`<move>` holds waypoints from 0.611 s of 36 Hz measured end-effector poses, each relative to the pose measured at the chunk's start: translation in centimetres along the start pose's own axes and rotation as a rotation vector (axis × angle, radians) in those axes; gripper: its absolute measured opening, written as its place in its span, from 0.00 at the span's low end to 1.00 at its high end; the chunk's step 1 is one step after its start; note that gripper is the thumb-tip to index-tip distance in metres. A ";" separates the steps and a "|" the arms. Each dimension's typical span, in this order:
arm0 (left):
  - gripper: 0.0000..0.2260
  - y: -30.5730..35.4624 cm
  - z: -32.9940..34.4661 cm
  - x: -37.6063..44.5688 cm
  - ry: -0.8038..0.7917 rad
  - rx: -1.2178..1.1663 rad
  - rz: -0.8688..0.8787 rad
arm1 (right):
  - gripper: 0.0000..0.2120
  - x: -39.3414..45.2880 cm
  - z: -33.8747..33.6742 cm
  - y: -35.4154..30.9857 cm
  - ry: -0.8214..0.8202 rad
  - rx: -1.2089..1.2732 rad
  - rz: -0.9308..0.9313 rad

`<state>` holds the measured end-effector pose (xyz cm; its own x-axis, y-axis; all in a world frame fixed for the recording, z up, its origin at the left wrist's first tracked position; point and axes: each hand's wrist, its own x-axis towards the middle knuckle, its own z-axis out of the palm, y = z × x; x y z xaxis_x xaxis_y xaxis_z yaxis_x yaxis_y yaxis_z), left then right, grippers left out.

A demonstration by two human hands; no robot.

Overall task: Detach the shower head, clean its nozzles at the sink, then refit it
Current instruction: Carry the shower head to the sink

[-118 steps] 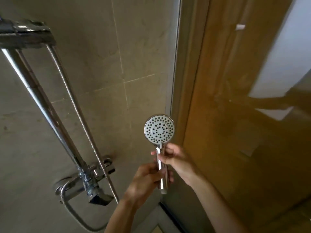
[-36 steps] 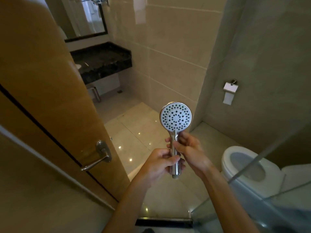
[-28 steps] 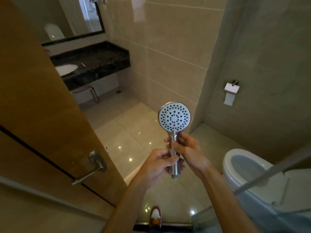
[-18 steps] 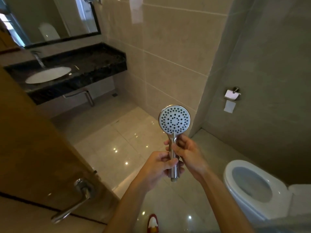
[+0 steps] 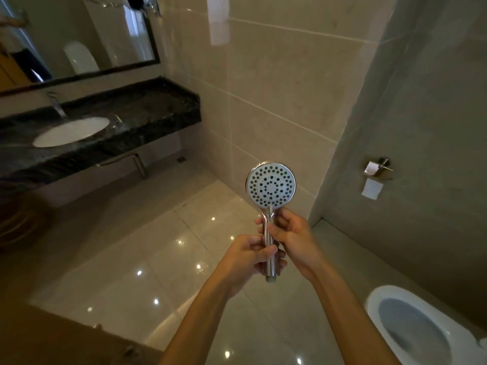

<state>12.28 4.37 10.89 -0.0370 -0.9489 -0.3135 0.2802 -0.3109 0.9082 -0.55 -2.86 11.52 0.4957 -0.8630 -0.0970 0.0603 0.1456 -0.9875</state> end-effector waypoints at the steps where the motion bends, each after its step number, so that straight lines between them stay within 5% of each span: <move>1: 0.11 0.3 -0.1 0.4 0.000 0.000 0.002 | 0.13 0.5 -0.1 -0.1 -0.003 0.002 -0.004; 22: 0.10 4.6 -4.0 19.0 0.213 -0.073 0.060 | 0.12 22.8 -5.8 -0.3 -0.230 -0.055 0.038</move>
<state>16.73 -14.88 8.01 0.1826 -0.9304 -0.3177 0.3448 -0.2420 0.9069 5.72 -25.34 8.87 0.6813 -0.7237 -0.1099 -0.0064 0.1443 -0.9895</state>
